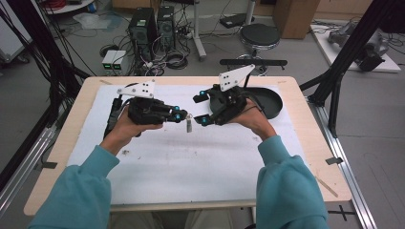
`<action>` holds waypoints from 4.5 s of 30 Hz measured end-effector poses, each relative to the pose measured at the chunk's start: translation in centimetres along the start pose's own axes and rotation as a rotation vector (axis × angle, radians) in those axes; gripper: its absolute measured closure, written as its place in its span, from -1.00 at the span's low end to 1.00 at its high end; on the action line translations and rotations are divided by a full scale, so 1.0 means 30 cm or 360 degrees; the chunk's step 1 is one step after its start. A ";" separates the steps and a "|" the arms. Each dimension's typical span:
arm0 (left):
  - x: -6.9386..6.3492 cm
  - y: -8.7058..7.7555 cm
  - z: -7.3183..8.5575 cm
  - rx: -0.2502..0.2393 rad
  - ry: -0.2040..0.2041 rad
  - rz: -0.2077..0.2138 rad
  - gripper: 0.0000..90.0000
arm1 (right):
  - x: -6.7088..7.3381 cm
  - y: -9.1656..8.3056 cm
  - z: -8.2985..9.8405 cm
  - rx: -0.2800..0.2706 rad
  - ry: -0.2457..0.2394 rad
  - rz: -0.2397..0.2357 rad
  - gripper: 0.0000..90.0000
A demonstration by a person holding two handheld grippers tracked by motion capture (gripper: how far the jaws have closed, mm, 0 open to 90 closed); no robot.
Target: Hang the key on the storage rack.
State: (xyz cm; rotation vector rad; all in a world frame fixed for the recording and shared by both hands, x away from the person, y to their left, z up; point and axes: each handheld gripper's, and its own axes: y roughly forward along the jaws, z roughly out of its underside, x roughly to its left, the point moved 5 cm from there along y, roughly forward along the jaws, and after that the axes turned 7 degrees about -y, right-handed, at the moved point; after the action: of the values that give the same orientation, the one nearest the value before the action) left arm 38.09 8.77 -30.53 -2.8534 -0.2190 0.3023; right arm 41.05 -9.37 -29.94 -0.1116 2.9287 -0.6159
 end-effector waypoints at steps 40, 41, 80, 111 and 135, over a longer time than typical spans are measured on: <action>0.002 0.005 0.005 0.0008 0.0025 0.0023 0.96 | 0.022 0.018 0.019 -0.0024 0.0085 -0.0230 0.73; 0.003 0.005 0.005 0.0010 0.0028 0.0025 0.96 | 0.018 0.019 0.019 -0.0035 0.0065 -0.0220 0.75; 0.065 -0.085 0.058 -0.0027 0.0014 -0.0386 -0.92 | -0.025 -0.071 0.037 0.0052 0.0200 0.0098 0.99; 0.001 -0.433 0.509 -0.0397 -0.0078 -0.0942 -0.96 | -0.199 -0.395 0.079 0.0284 0.0436 0.0673 0.99; -0.014 -0.431 0.665 -0.0551 -0.0094 -0.1080 -0.96 | -0.353 -0.517 0.129 0.0524 0.0568 0.0848 0.99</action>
State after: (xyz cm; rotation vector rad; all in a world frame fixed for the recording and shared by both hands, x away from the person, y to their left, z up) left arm 31.64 25.88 -45.72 -2.8686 -1.3195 0.2174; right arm 52.76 -23.97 -25.81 0.8623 2.9130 -1.0861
